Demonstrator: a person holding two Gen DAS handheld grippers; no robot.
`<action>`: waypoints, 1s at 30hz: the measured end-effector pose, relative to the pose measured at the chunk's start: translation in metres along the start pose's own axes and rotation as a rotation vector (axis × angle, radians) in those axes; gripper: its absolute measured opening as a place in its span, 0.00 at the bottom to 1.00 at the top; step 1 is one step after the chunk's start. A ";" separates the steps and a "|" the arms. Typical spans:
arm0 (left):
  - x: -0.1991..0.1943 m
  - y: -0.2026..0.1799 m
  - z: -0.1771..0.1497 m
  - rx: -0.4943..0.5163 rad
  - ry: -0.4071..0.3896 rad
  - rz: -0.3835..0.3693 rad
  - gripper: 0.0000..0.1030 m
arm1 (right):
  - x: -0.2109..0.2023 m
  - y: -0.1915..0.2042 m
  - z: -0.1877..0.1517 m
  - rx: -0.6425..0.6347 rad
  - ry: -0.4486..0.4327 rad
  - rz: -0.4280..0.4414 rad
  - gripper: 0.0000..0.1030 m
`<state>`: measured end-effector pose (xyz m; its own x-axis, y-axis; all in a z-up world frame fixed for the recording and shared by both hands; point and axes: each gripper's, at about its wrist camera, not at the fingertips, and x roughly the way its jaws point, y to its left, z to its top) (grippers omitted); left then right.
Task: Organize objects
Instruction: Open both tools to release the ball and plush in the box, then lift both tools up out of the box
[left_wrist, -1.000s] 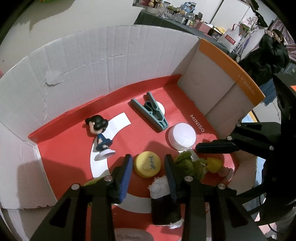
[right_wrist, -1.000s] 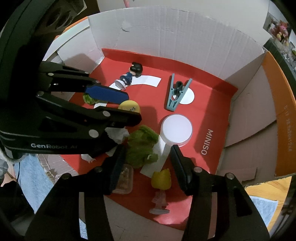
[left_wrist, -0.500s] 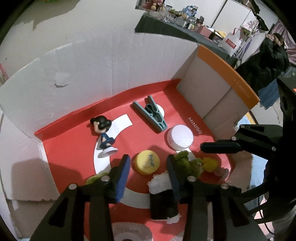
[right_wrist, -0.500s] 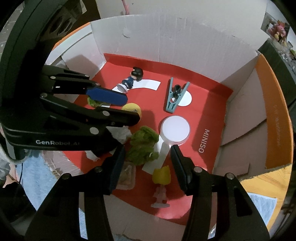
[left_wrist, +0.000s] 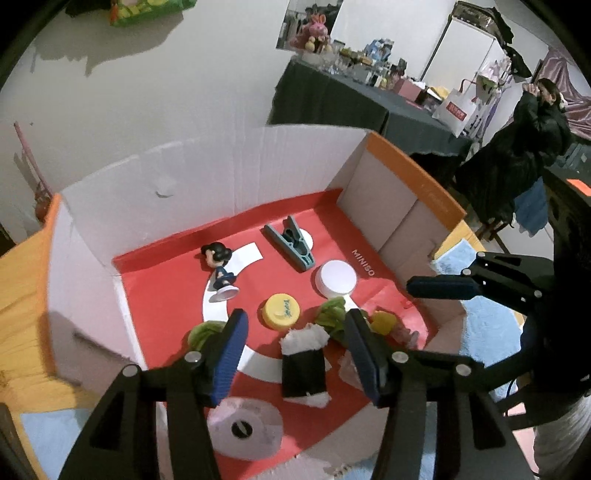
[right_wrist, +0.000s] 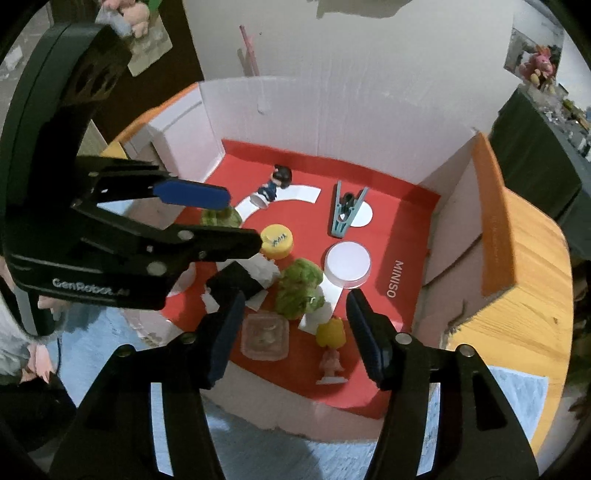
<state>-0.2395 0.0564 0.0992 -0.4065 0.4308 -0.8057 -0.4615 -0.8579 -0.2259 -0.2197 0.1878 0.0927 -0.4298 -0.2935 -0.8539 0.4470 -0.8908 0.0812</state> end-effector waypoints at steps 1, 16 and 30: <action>-0.004 -0.001 -0.002 -0.001 -0.010 0.005 0.58 | 0.002 0.001 0.006 0.002 -0.007 -0.002 0.55; -0.060 -0.015 -0.029 -0.029 -0.198 0.132 0.83 | -0.032 0.012 -0.002 0.032 -0.178 -0.051 0.78; -0.080 -0.023 -0.079 -0.127 -0.399 0.358 1.00 | -0.042 0.014 -0.029 0.090 -0.354 -0.200 0.89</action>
<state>-0.1341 0.0196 0.1259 -0.7992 0.1577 -0.5801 -0.1510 -0.9867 -0.0601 -0.1728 0.1979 0.1144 -0.7514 -0.1988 -0.6292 0.2639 -0.9645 -0.0104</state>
